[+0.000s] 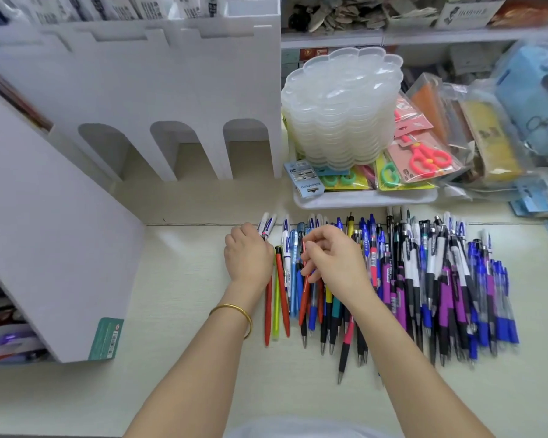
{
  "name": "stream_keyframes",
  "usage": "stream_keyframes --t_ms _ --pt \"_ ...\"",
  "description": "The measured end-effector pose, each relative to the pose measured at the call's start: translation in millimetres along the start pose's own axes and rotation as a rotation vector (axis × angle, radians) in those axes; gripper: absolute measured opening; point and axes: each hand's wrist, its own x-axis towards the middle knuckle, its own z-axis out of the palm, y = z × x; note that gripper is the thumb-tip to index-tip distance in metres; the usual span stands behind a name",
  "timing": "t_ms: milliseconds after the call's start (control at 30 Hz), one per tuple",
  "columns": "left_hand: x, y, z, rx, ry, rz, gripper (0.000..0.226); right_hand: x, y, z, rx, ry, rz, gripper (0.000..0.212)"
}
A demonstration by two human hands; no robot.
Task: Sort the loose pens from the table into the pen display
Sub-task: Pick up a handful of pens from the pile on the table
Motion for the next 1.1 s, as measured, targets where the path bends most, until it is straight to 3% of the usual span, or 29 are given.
stream_keyframes --t_ms 167,400,567,700,767,900,1033,1100 --pt "1 -2 -1 -0.048 -0.007 0.028 0.028 1 1 -1 0.003 0.007 -0.005 0.013" --pt "0 -10 -31 -0.954 -0.163 -0.196 0.014 4 0 1 -0.001 -0.003 -0.005 0.012" --pt "-5 -14 -47 -1.134 -0.153 -0.241 0.017 4 -1 4 -0.021 -0.023 -0.01 0.012" --pt "-3 -18 -66 -1.29 -0.079 -0.227 0.008 3 -2 4 -0.02 -0.03 -0.009 0.012" --pt "-6 -29 -71 -1.167 -0.06 -0.253 0.012 2 -3 4 -0.019 -0.035 -0.012 0.012" --pt "-39 -54 -60 -0.563 -0.02 -0.291 0.026 0 -2 4 -0.022 -0.028 -0.012 0.013" --pt "-63 -57 -37 -0.352 -0.08 -0.331 0.048 -3 -1 5 -0.036 -0.034 -0.017 0.013" --pt "-67 -49 -30 -0.321 -0.078 -0.284 0.047 -5 -2 6 -0.038 -0.033 -0.021 0.012"
